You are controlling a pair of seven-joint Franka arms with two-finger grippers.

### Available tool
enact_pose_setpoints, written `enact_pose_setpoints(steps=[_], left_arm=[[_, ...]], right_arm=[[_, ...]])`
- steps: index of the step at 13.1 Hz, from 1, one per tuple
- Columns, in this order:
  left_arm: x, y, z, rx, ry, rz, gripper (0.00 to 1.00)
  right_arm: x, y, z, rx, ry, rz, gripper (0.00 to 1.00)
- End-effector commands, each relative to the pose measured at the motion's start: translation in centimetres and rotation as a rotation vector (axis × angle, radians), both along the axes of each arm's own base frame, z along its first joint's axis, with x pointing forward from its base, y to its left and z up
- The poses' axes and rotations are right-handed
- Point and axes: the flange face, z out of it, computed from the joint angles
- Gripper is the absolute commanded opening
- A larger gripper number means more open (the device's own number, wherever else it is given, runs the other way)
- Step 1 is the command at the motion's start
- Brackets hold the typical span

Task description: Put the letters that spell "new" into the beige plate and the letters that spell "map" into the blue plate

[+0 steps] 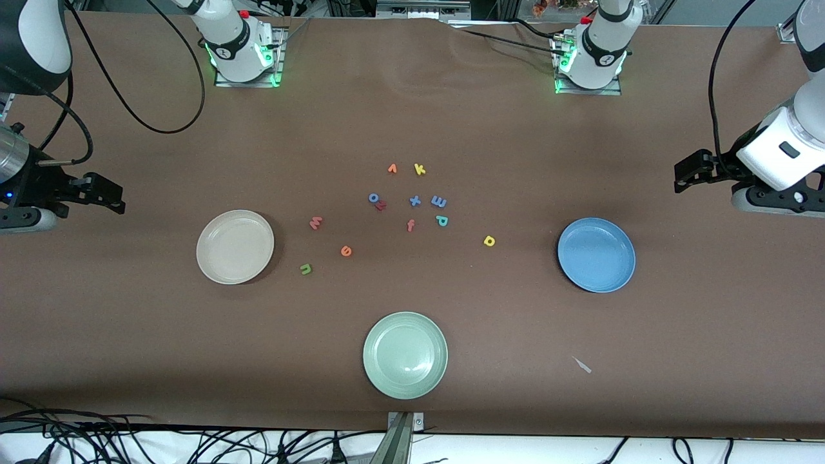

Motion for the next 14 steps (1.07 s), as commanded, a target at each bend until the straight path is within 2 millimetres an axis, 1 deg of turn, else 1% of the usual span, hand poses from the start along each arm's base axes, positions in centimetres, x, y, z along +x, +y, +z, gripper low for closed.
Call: enact_pose_setpoints(steps=[1, 10, 12, 14], left_arm=[[0.4, -0.6, 0.3, -0.017, 0.000, -0.005, 1.00], [0.3, -0.5, 0.4, -0.020, -0.002, 0.000, 1.00], [0.3, 0.5, 0.6, -0.021, -0.005, 0.007, 1.00], [0.5, -0.7, 0.1, -0.015, 0.004, -0.005, 1.00]], right_arm=[[-0.3, -0.3, 0.7, -0.004, 0.000, -0.002, 1.00], [-0.3, -0.3, 0.7, -0.004, 0.002, -0.003, 1.00], [-0.3, -0.3, 0.7, -0.004, 0.002, -0.003, 1.00], [-0.3, -0.3, 0.7, -0.004, 0.000, -0.002, 1.00]])
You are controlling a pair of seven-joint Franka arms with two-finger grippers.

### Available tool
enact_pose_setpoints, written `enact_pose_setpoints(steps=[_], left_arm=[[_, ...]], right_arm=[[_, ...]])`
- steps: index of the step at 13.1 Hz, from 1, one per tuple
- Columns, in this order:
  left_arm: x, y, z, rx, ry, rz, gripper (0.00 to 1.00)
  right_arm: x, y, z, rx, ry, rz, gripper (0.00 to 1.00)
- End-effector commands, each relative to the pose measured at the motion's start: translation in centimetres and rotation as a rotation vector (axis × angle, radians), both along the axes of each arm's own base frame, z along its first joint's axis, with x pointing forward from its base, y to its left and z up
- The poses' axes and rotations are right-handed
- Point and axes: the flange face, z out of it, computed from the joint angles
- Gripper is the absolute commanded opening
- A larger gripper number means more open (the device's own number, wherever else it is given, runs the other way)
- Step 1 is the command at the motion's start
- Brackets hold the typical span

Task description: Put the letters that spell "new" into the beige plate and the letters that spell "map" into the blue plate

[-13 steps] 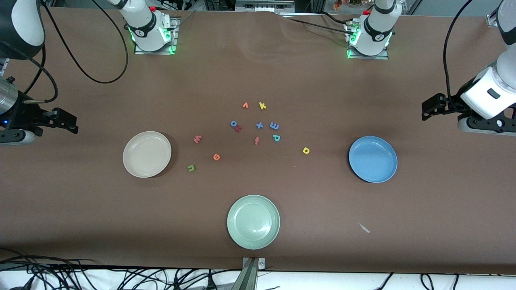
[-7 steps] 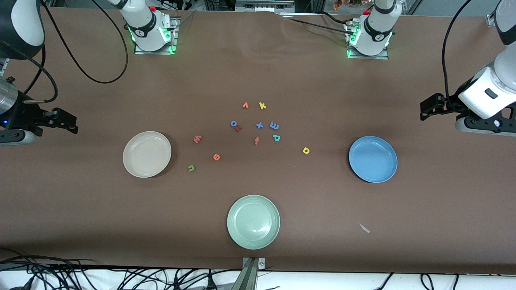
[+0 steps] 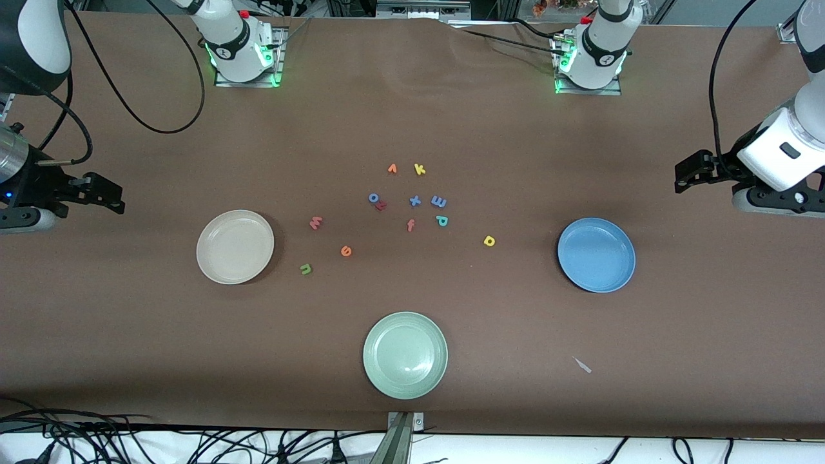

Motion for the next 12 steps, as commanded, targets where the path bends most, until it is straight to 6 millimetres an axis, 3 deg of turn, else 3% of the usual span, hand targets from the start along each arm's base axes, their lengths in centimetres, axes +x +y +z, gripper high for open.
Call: enact_pose_setpoints(steps=[1, 4, 12], left_arm=[[0.6, -0.6, -0.1, -0.020, 0.008, -0.006, 1.00], [0.5, 0.4, 0.2, -0.020, 0.001, 0.004, 1.00], [0.4, -0.7, 0.1, -0.017, 0.007, -0.007, 1.00]], right_arm=[[-0.3, -0.2, 0.7, -0.004, 0.001, -0.002, 1.00], [-0.3, -0.2, 0.7, -0.003, 0.001, -0.002, 1.00], [-0.3, -0.4, 0.7, -0.003, 0.002, -0.005, 1.00]])
